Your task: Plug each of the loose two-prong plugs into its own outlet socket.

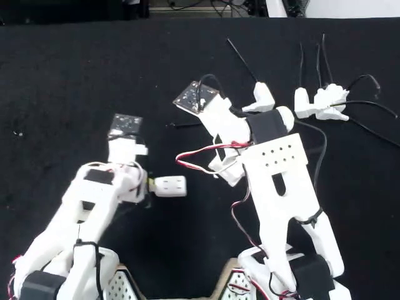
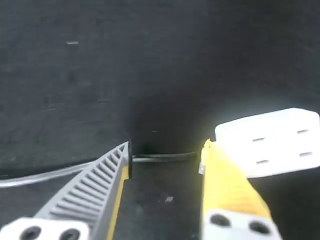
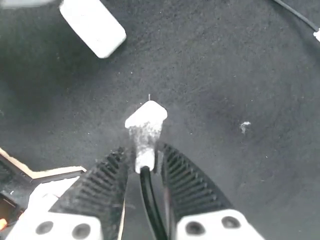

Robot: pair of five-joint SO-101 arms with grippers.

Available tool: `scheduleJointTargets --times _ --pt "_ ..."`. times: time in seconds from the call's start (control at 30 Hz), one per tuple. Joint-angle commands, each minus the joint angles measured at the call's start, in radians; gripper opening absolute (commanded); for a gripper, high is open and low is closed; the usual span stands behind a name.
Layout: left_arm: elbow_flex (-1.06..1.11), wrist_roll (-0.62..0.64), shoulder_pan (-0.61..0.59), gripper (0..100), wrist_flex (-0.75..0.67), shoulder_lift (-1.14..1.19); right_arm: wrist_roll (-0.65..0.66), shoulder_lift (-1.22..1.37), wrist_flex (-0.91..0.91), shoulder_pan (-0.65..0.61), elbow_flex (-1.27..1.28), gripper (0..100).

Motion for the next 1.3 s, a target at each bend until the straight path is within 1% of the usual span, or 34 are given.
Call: scheduleJointTargets --times 0.0,0.1,0.2,0.4,0.47,0.63,0.8,0.9,0.97,1.03,1.13,1.27 --pt "-0.008 0.086 0.113 24 0.006 -0.011 0.012 -0.038 0.021 0.032 -0.002 1.0" --pt "-0.01 0.127 0.13 24 0.006 -0.011 0.021 -0.038 0.021 0.072 -0.004 1.0" --pt "-0.012 0.155 0.136 24 0.018 -0.011 0.06 -0.035 0.021 0.12 -0.001 1.0" --pt "-0.113 0.222 0.147 24 0.209 -0.011 0.068 -0.03 0.021 0.178 -0.001 1.0" --pt "-0.125 0.238 0.18 24 0.238 -0.011 0.068 -0.031 0.021 0.175 -0.001 1.0" --pt "-0.122 0.255 0.28 24 0.242 -0.002 0.069 -0.036 0.021 0.175 0.035 1.0" --pt "-0.122 0.256 0.3 24 0.236 0.0 0.124 -0.038 0.021 0.209 0.087 1.0" --pt "-0.111 0.256 0.3 24 0.193 0.0 0.127 -0.038 0.006 0.269 0.09 1.0" --pt "-0.09 0.258 0.302 24 0.144 0.0 0.157 -0.038 -0.005 0.311 0.091 1.0" --pt "-0.065 0.258 0.325 24 0.098 0.0 0.187 -0.038 -0.006 0.347 0.093 1.0" --pt "-0.038 0.258 0.39 24 0.046 0.0 0.207 -0.038 -0.006 0.381 0.093 1.0" --pt "-0.015 0.259 0.423 24 -0.003 0.0 0.209 -0.038 -0.008 0.377 0.119 1.0"
